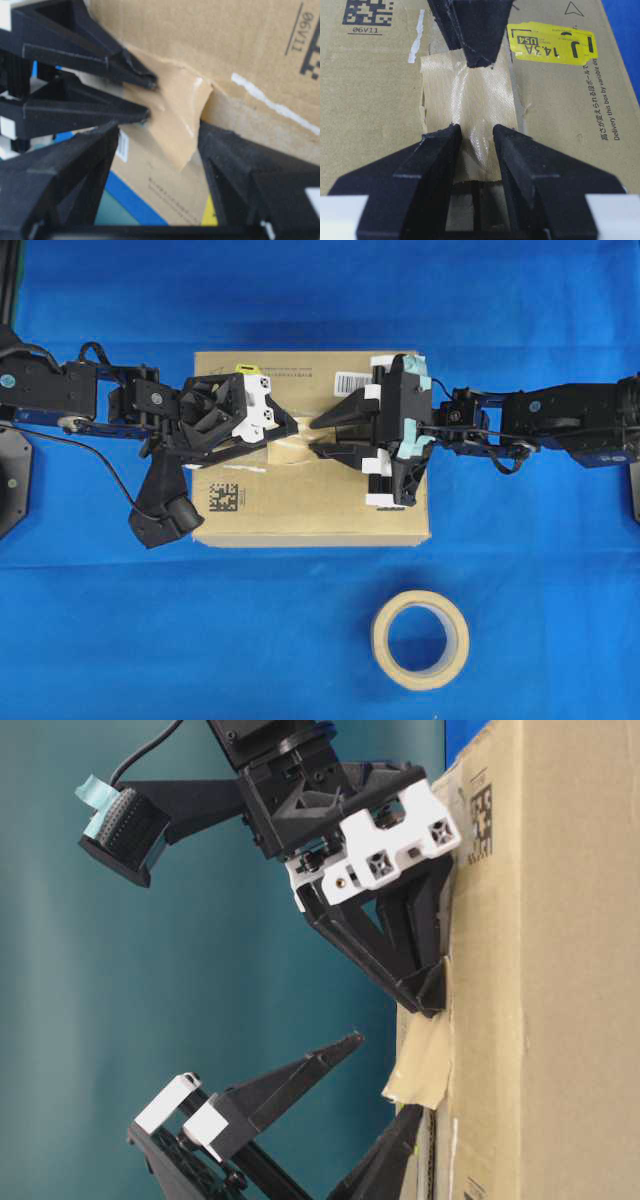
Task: Apply tape along the seams of the closed cardboard box to seal it securely.
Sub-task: 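Smooth the tape along the seam with both grippers pressing down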
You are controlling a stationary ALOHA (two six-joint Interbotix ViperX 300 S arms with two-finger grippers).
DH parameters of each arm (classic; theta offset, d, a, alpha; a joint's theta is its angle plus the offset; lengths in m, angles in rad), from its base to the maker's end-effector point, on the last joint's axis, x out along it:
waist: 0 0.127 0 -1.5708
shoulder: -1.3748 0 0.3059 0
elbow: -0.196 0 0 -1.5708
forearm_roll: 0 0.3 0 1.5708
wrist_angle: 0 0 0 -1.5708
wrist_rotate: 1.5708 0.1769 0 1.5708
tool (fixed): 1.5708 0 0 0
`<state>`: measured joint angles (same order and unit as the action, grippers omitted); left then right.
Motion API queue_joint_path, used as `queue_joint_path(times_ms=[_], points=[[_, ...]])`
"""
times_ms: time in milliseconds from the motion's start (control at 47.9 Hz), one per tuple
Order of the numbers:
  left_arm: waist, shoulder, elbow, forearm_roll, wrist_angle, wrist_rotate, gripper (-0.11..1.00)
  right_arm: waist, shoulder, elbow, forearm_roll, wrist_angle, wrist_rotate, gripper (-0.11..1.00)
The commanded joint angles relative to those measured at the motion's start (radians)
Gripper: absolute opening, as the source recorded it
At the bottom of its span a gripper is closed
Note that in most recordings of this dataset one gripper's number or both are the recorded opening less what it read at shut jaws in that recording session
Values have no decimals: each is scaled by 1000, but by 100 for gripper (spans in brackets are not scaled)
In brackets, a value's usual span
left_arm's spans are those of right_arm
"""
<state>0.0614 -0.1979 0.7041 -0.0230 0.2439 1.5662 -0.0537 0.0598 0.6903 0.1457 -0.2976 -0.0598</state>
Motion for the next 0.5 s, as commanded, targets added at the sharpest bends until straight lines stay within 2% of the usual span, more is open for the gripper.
queue_joint_path(times_ms=[0, 480], points=[[5, -20, -25, 2, 28, -2, 62, -2, -9, -8, 5, 6, -2, 42], [5, -41, -23, 2, 80, -11, 62, -2, -9, -5, 3, 6, -2, 42]])
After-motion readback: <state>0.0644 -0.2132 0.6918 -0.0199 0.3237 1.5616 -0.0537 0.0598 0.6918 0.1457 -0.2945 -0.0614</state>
